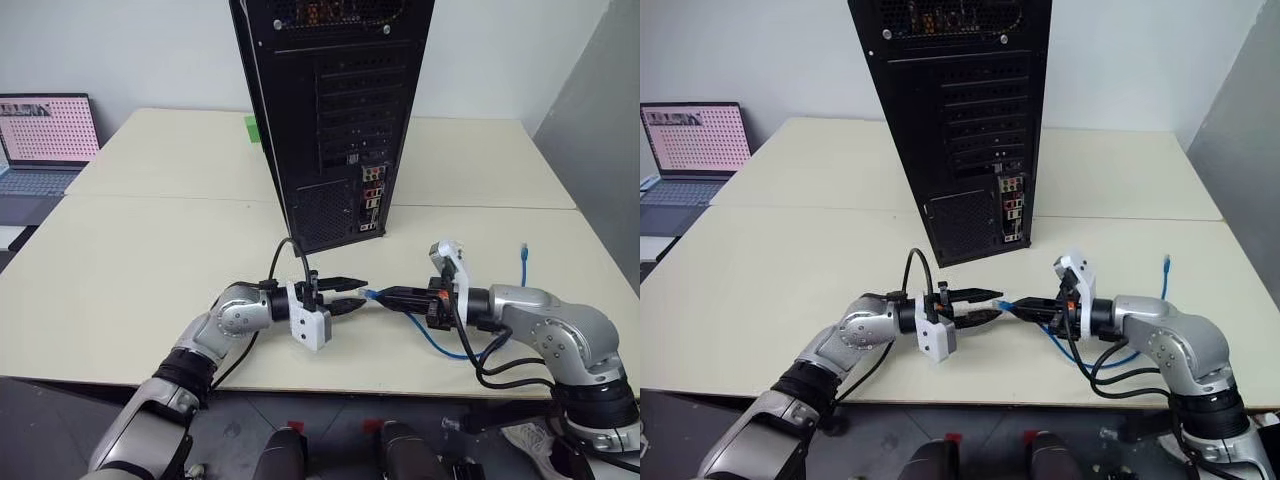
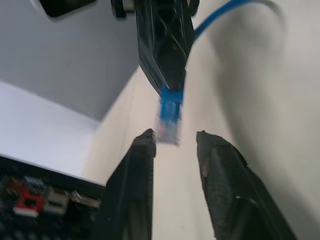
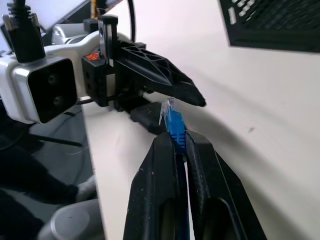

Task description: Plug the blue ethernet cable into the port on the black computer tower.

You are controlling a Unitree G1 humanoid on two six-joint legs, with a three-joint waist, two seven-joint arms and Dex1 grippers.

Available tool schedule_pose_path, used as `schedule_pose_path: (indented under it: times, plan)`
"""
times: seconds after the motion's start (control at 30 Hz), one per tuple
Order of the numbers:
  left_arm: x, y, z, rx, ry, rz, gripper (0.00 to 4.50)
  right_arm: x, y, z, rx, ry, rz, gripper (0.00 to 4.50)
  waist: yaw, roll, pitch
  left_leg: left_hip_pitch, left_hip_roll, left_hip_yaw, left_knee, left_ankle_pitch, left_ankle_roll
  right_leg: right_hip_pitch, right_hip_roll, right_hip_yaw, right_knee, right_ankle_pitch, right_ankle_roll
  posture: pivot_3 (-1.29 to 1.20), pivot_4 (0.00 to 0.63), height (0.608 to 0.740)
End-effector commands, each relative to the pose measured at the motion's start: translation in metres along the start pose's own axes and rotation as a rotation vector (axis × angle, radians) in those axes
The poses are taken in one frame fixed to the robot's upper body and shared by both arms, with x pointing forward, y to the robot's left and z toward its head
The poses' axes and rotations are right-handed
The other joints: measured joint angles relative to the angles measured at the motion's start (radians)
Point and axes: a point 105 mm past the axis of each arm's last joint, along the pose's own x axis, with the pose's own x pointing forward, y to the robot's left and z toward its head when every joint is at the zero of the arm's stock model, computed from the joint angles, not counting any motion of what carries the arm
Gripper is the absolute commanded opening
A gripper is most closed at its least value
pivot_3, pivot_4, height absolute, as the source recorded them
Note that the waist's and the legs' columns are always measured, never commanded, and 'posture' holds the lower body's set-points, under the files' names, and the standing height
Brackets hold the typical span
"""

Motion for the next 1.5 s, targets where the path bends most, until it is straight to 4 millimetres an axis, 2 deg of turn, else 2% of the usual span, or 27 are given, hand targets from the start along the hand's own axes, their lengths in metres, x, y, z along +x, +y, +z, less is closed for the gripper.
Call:
schedule_pose_path:
  times: [0.03, 0.07, 0.2, 0.47, 0.87, 1.17, 1.5]
  plan:
    - [-0.004, 0.026, -0.002, -0.227, 0.071, 0.147, 2.48, -0.009, -0.004, 0.028, -0.125, -0.084, -0.084, 0.0, -0.002, 0.0, 0.0, 0.0, 0.0, 0.0, 0.0, 0.0, 0.0, 0.0, 0.0, 0.0, 0.0, 0.0, 0.0, 0.0, 0.15, 0.74]
    - [-0.004, 0.029, -0.002, -0.289, 0.088, 0.175, 2.64, -0.01, -0.006, 0.033, -0.149, -0.1, -0.111, 0.0, -0.003, 0.0, 0.0, 0.0, 0.0, 0.0, 0.0, 0.0, 0.0, 0.0, 0.0, -0.001, 0.0, 0.0, 0.0, 0.0, 0.15, 0.74]
    - [-0.006, 0.045, -0.001, -0.521, 0.154, 0.312, 2.64, -0.007, -0.015, 0.058, -0.245, -0.189, -0.241, 0.0, -0.008, 0.0, 0.0, 0.0, 0.0, -0.001, 0.0, 0.0, 0.0, 0.0, 0.0, 0.0, 0.0, 0.0, 0.0, 0.0, 0.15, 0.74]
    - [0.002, 0.068, 0.003, -0.753, 0.241, 0.492, 2.64, 0.019, -0.029, 0.097, -0.316, -0.314, -0.434, 0.0, -0.019, 0.0, 0.0, 0.0, 0.0, -0.002, 0.0, 0.0, 0.0, 0.0, 0.001, -0.001, 0.0, 0.0, 0.0, 0.0, 0.15, 0.74]
    - [-0.004, 0.07, 0.002, -0.799, 0.294, 0.592, 2.64, 0.049, -0.042, 0.097, -0.344, -0.312, -0.608, 0.0, -0.019, 0.0, 0.0, 0.0, 0.0, -0.002, -0.001, 0.0, 0.0, -0.001, 0.001, -0.001, 0.0, 0.0, 0.0, 0.0, 0.15, 0.74]
    - [-0.007, 0.068, 0.007, -0.809, 0.253, 0.591, 2.64, 0.05, -0.05, 0.098, -0.329, -0.33, -0.697, 0.0, -0.019, 0.0, 0.0, 0.0, 0.0, -0.001, -0.001, 0.0, 0.0, -0.001, 0.001, 0.0, 0.0, 0.0, 0.0, 0.0, 0.15, 0.74]
    - [-0.009, 0.069, 0.006, -0.801, 0.255, 0.61, 2.64, 0.049, -0.052, 0.095, -0.305, -0.323, -0.707, 0.0, -0.02, 0.0, 0.0, 0.0, 0.0, -0.001, -0.001, 0.0, 0.0, -0.001, 0.001, 0.0, 0.001, 0.0, 0.0, 0.0, 0.15, 0.74]
